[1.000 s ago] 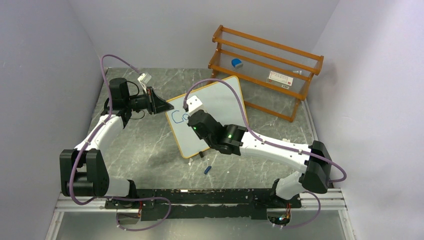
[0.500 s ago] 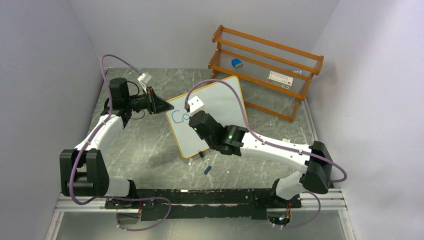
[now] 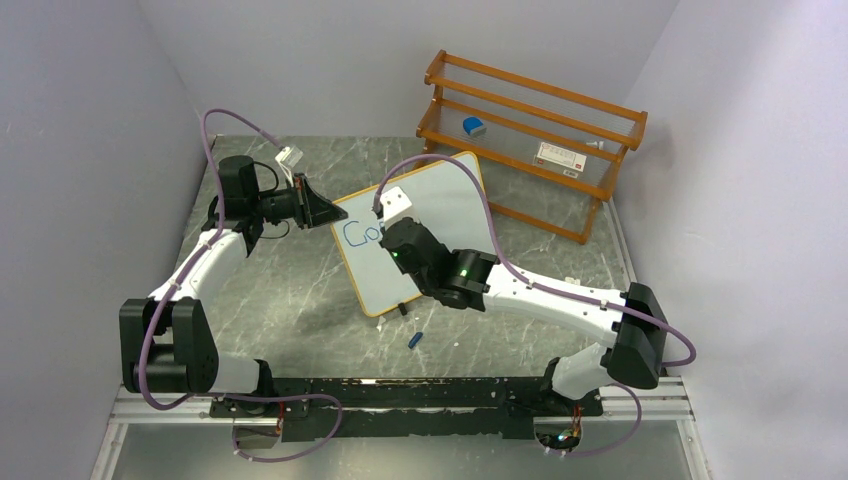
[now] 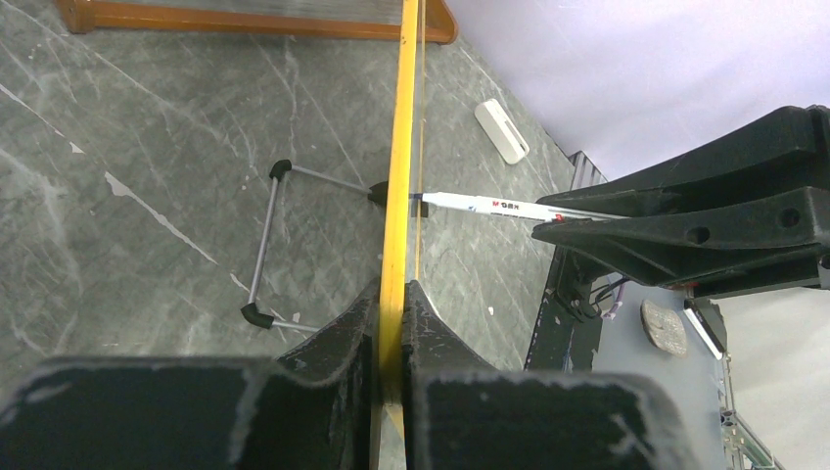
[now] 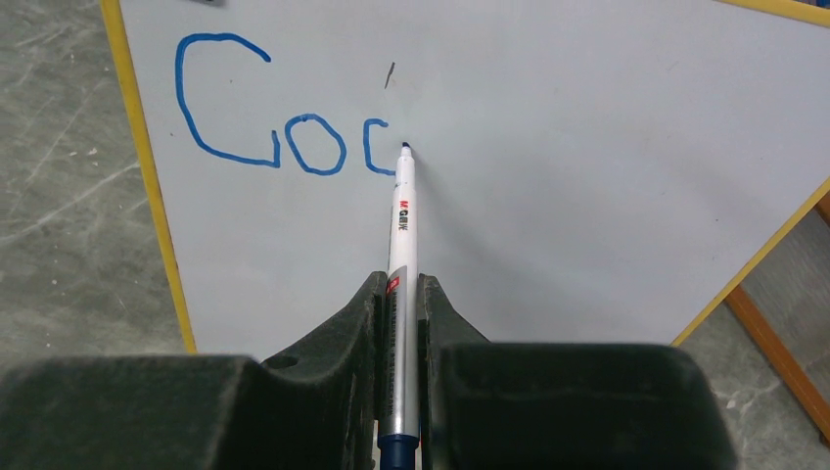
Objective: Write a sentence on the whiteboard
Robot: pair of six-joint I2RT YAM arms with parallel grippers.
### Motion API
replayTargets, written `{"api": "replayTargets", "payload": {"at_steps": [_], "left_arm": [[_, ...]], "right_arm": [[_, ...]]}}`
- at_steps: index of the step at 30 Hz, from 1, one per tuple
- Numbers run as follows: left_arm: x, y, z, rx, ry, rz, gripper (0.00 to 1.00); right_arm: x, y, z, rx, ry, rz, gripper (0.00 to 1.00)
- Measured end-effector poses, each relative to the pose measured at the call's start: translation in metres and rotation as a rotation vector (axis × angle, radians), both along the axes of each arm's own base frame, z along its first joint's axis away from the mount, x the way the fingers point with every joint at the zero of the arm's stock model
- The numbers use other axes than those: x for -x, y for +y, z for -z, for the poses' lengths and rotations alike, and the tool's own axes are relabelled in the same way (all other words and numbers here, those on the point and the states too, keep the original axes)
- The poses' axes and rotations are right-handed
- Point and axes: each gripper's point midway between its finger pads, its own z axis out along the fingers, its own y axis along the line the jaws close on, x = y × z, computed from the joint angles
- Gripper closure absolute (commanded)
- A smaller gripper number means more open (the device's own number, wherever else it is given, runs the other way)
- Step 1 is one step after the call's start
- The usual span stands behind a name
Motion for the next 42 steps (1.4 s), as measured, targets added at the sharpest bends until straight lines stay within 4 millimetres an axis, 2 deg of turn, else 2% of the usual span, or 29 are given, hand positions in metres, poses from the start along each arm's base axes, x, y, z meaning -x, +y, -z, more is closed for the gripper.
{"api": "replayTargets", "payload": {"at_steps": [21,42], "left_arm": [[0.0,0.0,0.0,0.0,0.0,0.0,0.95],[0.0,0.0,0.0,0.0,-0.001,0.0,0.95]], "right_arm": [[-0.005,0.002,-0.005,-0.027,-0.014,0.008,1.0],[0.005,-0.009,0.011,0.025,0.041,0.004,1.0]]}}
